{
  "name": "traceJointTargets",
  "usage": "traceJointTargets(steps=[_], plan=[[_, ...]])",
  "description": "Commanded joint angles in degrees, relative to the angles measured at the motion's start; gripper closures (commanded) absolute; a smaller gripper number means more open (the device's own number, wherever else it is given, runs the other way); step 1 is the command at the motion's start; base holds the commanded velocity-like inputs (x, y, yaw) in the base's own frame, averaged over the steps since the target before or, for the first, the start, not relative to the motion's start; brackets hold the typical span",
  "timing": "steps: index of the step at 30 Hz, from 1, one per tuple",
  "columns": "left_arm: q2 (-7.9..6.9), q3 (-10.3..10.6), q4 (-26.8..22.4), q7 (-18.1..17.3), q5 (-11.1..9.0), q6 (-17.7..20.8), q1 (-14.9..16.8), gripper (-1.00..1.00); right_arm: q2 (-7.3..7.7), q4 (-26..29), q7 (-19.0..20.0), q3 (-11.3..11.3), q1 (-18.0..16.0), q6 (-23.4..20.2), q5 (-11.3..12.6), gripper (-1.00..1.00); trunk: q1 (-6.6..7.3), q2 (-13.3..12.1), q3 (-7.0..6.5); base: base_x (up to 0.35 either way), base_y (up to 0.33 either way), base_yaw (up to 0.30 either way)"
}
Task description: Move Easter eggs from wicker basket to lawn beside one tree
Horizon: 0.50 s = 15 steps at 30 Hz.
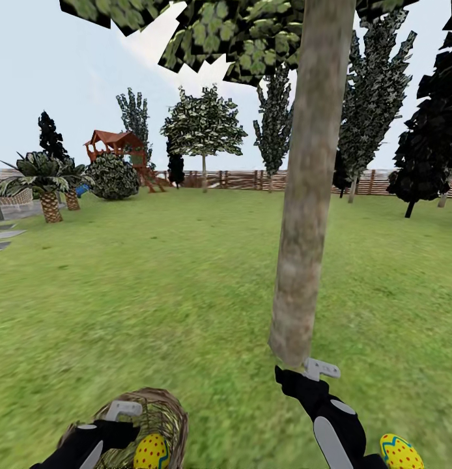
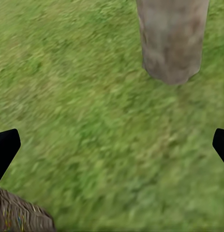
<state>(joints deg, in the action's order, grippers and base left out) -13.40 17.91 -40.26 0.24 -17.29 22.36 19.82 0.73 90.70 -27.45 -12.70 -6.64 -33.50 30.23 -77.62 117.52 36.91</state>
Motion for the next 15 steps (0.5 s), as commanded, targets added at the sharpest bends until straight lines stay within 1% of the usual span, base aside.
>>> traceJointTargets(steps=[1,15], plan=[[-0.07,0.19,-0.08,0.03,-0.20,0.24,0.03,-1.00,0.06,0.08,-0.59,-0.13,-0.07,-0.08,0.53,-1.00,-0.22,0.45,0.25,0.000,0.000,0.000],[-0.13,0.19,-0.08,0.03,-0.17,0.16,-0.02,-1.00,0.15,0.08,-0.59,-0.11,-0.08,-0.08,0.53,-1.00,-3.29,6.06,2.76,0.000,0.000,0.000]])
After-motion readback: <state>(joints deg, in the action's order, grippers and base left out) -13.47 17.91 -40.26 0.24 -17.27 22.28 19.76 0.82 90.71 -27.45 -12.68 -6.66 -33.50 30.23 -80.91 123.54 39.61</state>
